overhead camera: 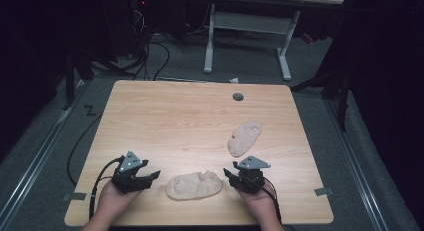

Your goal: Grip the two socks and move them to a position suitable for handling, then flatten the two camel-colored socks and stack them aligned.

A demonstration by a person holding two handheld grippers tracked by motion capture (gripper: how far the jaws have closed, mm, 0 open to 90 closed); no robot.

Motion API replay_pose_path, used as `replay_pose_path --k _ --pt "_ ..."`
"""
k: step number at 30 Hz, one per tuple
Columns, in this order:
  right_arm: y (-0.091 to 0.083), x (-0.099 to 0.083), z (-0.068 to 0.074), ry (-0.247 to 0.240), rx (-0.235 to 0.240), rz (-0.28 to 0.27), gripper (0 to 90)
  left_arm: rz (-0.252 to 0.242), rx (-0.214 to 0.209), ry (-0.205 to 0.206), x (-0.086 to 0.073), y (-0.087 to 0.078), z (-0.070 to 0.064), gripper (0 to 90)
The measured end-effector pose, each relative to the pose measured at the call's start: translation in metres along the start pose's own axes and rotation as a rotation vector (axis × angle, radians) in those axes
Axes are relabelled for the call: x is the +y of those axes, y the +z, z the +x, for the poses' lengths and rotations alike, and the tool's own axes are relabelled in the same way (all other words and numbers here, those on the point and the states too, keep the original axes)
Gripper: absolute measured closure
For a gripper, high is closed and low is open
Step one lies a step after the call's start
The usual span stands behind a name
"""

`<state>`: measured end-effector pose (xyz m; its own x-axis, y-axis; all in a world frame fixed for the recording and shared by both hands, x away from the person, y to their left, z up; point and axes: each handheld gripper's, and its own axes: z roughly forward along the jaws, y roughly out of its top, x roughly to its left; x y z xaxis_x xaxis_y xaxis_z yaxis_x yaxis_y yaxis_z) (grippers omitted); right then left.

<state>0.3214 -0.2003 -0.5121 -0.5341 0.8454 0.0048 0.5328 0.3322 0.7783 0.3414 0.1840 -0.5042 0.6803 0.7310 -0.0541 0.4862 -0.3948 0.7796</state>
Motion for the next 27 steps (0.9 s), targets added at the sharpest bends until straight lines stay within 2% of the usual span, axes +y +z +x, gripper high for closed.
replay_pose_path --k 3,7,10,15,19,21,24,27 --pt "0.0 -0.002 -0.004 0.009 -0.026 0.005 55.1 -0.011 -0.001 -0.001 0.001 -0.003 0.002 36.2" --pt "0.006 -0.004 -0.01 0.039 -0.035 0.023 53.6 -0.021 -0.001 0.009 0.003 -0.004 0.002 36.0" --pt "0.006 -0.003 -0.013 0.041 -0.052 0.003 50.5 -0.024 -0.006 0.014 0.003 -0.003 0.0 35.9" --pt "0.006 0.0 -0.018 0.018 -0.088 -0.007 45.9 -0.013 -0.017 0.028 0.003 0.002 -0.002 35.9" --pt "0.007 0.008 -0.026 0.043 -0.105 -0.033 46.6 -0.001 -0.019 0.029 0.001 0.003 -0.002 35.4" --pt "0.009 0.012 -0.029 0.055 -0.11 -0.014 46.8 -0.007 -0.024 0.016 0.0 0.001 -0.002 35.4" --pt "0.011 0.018 -0.033 0.055 -0.1 0.009 47.6 -0.011 -0.024 0.026 0.0 -0.001 -0.003 35.5" --pt "0.012 0.023 -0.035 0.035 -0.098 0.026 48.1 -0.008 -0.028 0.032 0.0 -0.001 -0.004 35.4"
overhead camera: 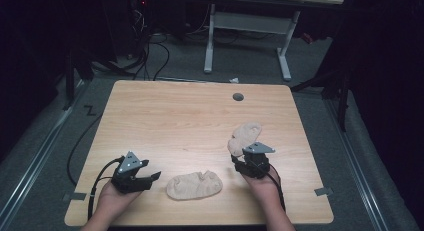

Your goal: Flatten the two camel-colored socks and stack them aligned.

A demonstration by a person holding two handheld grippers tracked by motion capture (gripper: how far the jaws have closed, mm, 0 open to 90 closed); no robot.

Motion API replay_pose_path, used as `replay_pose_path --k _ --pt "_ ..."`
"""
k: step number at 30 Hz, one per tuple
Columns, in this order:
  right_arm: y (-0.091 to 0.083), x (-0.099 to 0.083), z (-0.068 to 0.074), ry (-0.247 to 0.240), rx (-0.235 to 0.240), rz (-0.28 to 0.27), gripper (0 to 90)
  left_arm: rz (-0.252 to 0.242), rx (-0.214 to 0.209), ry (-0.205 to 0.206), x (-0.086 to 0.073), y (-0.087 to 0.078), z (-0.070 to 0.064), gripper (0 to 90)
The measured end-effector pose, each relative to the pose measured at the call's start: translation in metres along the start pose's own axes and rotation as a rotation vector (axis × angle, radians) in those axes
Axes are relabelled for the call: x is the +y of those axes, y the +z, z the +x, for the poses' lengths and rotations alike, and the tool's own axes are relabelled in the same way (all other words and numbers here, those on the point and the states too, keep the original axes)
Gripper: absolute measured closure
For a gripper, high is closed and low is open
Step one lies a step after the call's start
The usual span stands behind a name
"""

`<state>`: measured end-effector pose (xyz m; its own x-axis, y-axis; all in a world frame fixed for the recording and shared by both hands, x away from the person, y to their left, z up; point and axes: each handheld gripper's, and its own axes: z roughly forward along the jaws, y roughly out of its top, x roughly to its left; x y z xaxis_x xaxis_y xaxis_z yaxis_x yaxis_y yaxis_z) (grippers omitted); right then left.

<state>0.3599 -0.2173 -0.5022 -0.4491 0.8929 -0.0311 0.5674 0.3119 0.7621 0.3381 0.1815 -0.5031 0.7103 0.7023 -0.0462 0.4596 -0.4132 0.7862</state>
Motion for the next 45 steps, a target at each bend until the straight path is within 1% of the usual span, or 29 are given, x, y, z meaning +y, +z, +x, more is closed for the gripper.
replay_pose_path --k 3,4,7,9,11,14,15,16,17,19,21,23,24,25,28,29,30,33,36,38,39,41,44,45 --pt "0.001 0.003 -0.001 -0.019 0.003 0.008 47.6 -0.003 0.001 0.019 0.002 0.001 -0.002 35.4" --pt "0.001 0.004 -0.002 -0.028 -0.008 0.014 47.5 -0.001 -0.001 0.023 0.002 0.001 -0.003 35.4" --pt "0.002 0.006 -0.008 -0.022 -0.015 0.02 46.8 -0.001 -0.003 0.026 0.002 0.002 -0.004 35.3" --pt "0.005 0.007 -0.011 -0.013 -0.018 0.039 46.4 0.002 -0.003 0.03 0.002 0.002 -0.005 35.3" --pt "0.01 0.009 -0.013 -0.016 -0.011 0.054 46.1 0.007 -0.004 0.037 0.001 0.002 -0.004 35.2" --pt "0.019 0.013 -0.007 -0.065 -0.016 0.077 46.1 0.005 -0.004 0.027 0.001 0.002 -0.002 35.1" --pt "0.022 0.014 -0.005 -0.073 -0.019 0.087 47.5 0.001 -0.002 0.024 0.001 0.002 -0.002 35.1" --pt "0.026 0.016 -0.004 -0.083 -0.02 0.103 50.7 0.001 -0.002 0.026 0.001 0.002 -0.003 35.2" --pt "0.029 0.016 -0.004 -0.085 -0.018 0.108 51.5 0.003 -0.003 0.029 0.001 0.002 -0.003 35.1" --pt "0.036 0.018 -0.006 -0.073 -0.023 0.137 51.5 0.001 -0.005 0.034 0.001 0.001 -0.003 35.3" --pt "0.042 0.017 -0.008 -0.072 -0.024 0.153 51.3 0.001 -0.006 0.034 0.001 0.001 -0.003 35.4" --pt "0.046 0.016 -0.01 -0.058 -0.024 0.163 50.9 0.002 -0.007 0.033 0.001 0.001 -0.003 35.4" --pt "0.047 0.016 -0.012 -0.041 -0.014 0.164 52.6 0.003 -0.007 0.034 0.001 0.001 -0.003 35.4" --pt "0.047 0.016 -0.013 -0.034 -0.007 0.162 56.9 0.002 -0.006 0.034 0.001 0.001 -0.003 35.5" --pt "0.047 0.016 -0.014 -0.037 -0.009 0.153 64.4 0.002 -0.007 0.034 0.001 0.002 -0.003 35.5" --pt "0.047 0.016 -0.014 -0.037 -0.009 0.153 64.4 0.002 -0.007 0.034 0.001 0.002 -0.003 35.5" --pt "0.047 0.016 -0.014 -0.036 -0.016 0.154 70.5 0.004 -0.008 0.034 0.001 0.002 -0.004 35.5" --pt "0.047 0.017 -0.012 -0.045 -0.025 0.159 78.4 -0.001 -0.012 0.038 0.001 0.001 -0.005 35.8" --pt "0.047 0.017 -0.009 -0.073 -0.032 0.168 82.4 -0.003 -0.011 0.049 0.002 0.001 -0.006 35.9" --pt "0.046 0.018 -0.009 -0.086 -0.027 0.174 82.8 -0.008 -0.015 0.041 0.002 0.002 -0.005 35.9" --pt "0.044 0.019 -0.009 -0.084 -0.024 0.17 82.8 -0.011 -0.013 0.038 0.003 0.002 -0.005 35.9" --pt "0.038 0.023 -0.008 -0.075 -0.018 0.142 82.8 -0.008 -0.015 0.039 0.002 0.003 -0.004 35.9" --pt "0.025 0.029 -0.009 -0.051 0.004 0.081 83.0 -0.005 -0.015 0.048 0.002 0.004 -0.005 35.9" --pt "0.02 0.032 -0.009 -0.053 0.009 0.062 83.1 -0.005 -0.016 0.051 0.002 0.004 -0.006 35.9"
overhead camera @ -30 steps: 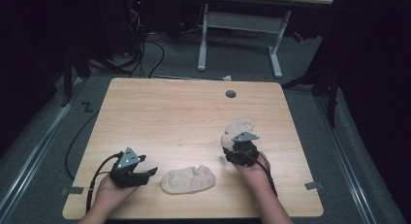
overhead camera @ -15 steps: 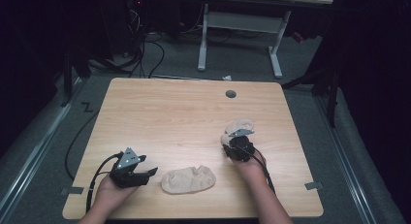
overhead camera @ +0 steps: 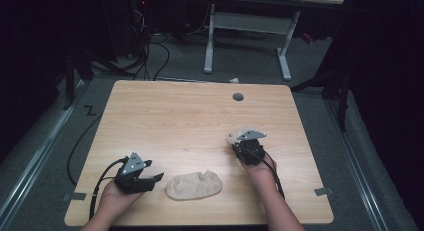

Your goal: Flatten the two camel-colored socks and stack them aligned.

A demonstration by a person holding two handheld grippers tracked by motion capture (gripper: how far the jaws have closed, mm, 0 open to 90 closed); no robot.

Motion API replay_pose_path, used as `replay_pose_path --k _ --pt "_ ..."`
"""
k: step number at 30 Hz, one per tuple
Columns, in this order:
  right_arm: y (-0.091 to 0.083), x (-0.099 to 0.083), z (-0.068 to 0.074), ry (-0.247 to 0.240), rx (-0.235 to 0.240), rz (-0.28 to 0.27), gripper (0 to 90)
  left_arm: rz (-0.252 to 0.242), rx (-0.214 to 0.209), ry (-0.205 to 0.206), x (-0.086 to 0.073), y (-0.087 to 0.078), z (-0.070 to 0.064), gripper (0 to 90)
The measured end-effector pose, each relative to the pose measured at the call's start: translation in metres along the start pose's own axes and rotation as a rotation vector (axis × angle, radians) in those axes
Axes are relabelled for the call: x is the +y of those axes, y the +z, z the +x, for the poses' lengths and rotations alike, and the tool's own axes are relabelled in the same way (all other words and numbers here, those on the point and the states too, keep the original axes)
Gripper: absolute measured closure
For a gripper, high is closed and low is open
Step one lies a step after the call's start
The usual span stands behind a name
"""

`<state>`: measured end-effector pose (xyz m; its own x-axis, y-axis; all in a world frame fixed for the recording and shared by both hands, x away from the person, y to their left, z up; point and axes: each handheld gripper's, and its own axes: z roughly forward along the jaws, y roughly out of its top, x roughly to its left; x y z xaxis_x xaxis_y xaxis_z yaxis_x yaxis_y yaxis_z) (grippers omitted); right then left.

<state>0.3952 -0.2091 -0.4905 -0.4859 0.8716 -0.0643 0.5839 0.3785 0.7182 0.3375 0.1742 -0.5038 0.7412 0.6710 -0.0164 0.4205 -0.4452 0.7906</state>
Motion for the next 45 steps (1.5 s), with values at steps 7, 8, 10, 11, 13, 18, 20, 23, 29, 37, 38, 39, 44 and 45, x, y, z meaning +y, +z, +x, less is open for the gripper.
replay_pose_path --k 7,8,10,11,13,18,20,23,29,37,38,39,44,45 --pt "-0.021 0.006 0.005 -0.005 0.016 -0.07 83.0 -0.003 0.003 0.005 0.0 -0.001 -0.001 35.9" --pt "-0.024 0.007 0.006 -0.007 0.02 -0.081 83.1 -0.004 0.003 0.002 0.0 -0.001 -0.001 36.0" --pt "-0.031 0.008 0.009 0.002 0.029 -0.107 83.0 -0.004 0.002 0.001 0.0 -0.001 -0.001 35.9" --pt "-0.035 0.009 0.01 0.002 0.033 -0.121 83.0 -0.005 0.003 0.0 0.0 -0.001 -0.001 35.9" --pt "-0.041 0.01 0.012 0.008 0.043 -0.141 83.0 -0.003 -0.001 0.001 0.0 -0.001 -0.001 36.0" --pt "-0.051 0.012 0.02 -0.003 0.061 -0.178 83.0 0.0 -0.008 0.001 0.0 0.0 -0.001 36.1" --pt "-0.053 0.013 0.023 -0.002 0.069 -0.186 83.0 -0.001 -0.009 0.0 0.0 0.0 -0.001 36.2" --pt "-0.056 0.015 0.03 -0.002 0.084 -0.203 82.9 -0.004 -0.011 -0.003 0.0 0.001 0.0 36.6" --pt "-0.06 0.02 0.041 -0.02 0.11 -0.233 82.9 -0.007 -0.013 -0.001 0.0 0.0 -0.002 36.8" --pt "-0.068 0.032 0.062 -0.065 0.153 -0.269 83.0 -0.004 -0.013 -0.001 0.0 0.001 -0.001 36.7" --pt "-0.068 0.034 0.066 -0.073 0.161 -0.277 83.0 -0.004 -0.013 -0.001 0.0 0.001 -0.001 36.7" --pt "-0.069 0.036 0.069 -0.075 0.171 -0.282 83.0 -0.004 -0.013 -0.001 0.0 0.001 -0.001 36.7" --pt "-0.071 0.042 0.081 -0.07 0.226 -0.315 82.9 0.001 -0.012 0.003 0.0 0.0 -0.001 36.7" --pt "-0.07 0.043 0.082 -0.064 0.239 -0.312 82.9 0.0 -0.012 0.003 0.0 0.0 -0.001 36.7"
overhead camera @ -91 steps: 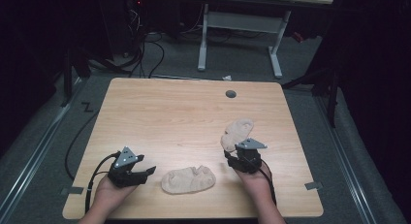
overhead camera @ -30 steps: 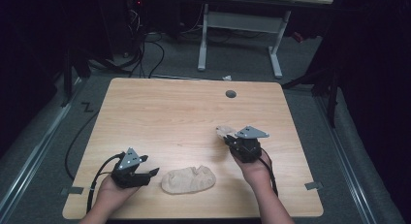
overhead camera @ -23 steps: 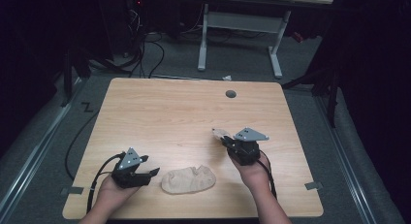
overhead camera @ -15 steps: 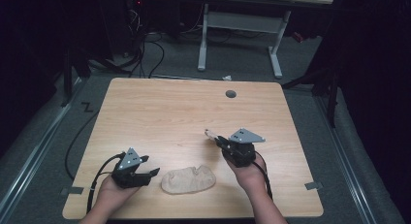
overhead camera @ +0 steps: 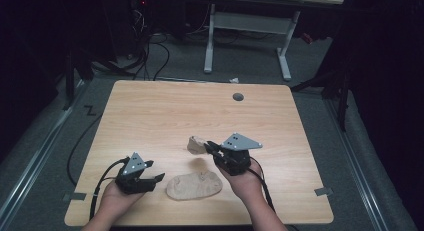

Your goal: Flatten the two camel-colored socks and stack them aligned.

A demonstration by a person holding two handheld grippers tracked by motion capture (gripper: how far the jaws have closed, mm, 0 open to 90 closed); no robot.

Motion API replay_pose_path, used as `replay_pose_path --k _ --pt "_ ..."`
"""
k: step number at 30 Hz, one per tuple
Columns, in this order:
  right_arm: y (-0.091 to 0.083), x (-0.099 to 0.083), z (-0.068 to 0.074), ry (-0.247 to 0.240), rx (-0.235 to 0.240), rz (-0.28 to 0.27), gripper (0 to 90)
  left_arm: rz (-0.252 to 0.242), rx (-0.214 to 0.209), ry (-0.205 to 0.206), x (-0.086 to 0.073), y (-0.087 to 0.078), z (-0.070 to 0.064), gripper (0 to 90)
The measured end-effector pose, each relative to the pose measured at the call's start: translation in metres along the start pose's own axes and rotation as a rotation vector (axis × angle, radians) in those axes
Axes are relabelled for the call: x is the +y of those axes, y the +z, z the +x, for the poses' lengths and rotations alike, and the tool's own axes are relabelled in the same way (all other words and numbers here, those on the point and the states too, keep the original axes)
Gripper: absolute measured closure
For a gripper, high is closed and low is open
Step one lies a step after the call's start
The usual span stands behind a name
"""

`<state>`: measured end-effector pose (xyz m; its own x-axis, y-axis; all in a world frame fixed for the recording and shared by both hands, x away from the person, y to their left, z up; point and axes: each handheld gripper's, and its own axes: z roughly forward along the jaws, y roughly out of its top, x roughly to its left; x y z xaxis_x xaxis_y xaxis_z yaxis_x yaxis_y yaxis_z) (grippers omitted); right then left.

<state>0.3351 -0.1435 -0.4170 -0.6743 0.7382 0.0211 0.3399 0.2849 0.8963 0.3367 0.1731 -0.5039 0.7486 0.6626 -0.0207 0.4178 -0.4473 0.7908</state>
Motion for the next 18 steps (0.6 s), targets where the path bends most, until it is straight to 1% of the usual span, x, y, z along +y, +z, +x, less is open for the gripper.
replay_pose_path --k 2,6,9,14,15,18 --pt "0.004 -0.003 0.0 0.0 0.004 0.01 82.9 0.0 0.001 0.0 0.0 0.0 0.0 36.7" --pt "0.013 -0.011 -0.001 0.017 0.006 0.043 82.9 -0.004 0.004 -0.002 0.0 0.0 0.0 36.6" --pt "0.017 -0.016 -0.002 0.03 0.008 0.052 82.9 -0.005 0.006 -0.002 0.0 -0.001 -0.001 36.6" --pt "0.019 -0.02 -0.005 0.035 -0.013 0.052 82.9 -0.005 0.006 0.0 0.0 -0.002 0.0 36.7" --pt "0.019 -0.022 -0.009 0.053 -0.029 0.049 82.8 -0.004 0.007 -0.002 0.0 -0.002 0.0 36.7" --pt "0.018 -0.023 -0.015 0.071 -0.049 0.041 82.8 -0.002 0.004 0.001 0.0 -0.002 0.0 36.7"
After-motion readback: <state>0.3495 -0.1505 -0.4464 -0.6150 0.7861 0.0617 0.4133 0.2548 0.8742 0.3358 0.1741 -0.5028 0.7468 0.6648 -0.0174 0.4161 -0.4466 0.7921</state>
